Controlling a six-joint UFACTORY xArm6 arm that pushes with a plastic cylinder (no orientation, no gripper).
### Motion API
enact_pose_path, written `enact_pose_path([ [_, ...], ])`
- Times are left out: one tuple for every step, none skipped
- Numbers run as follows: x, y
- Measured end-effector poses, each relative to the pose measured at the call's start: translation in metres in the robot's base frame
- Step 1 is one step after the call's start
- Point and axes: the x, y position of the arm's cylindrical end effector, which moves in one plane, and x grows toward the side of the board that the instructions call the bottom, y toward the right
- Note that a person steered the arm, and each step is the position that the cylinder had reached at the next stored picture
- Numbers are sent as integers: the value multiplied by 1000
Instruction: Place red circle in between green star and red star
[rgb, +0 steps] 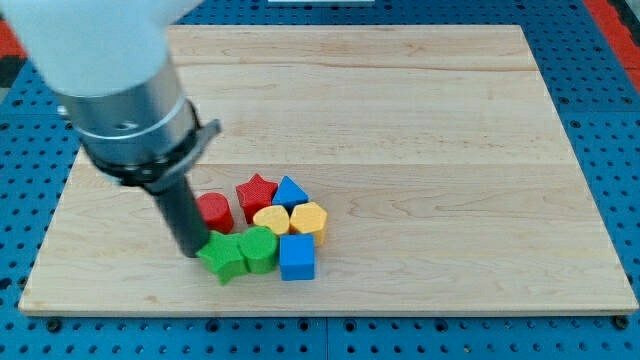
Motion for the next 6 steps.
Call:
enact_pose_path([
  [0, -12],
  [0, -62],
  [-33, -88],
  [-47, -49],
  [-47, 4],
  [-47, 10],
])
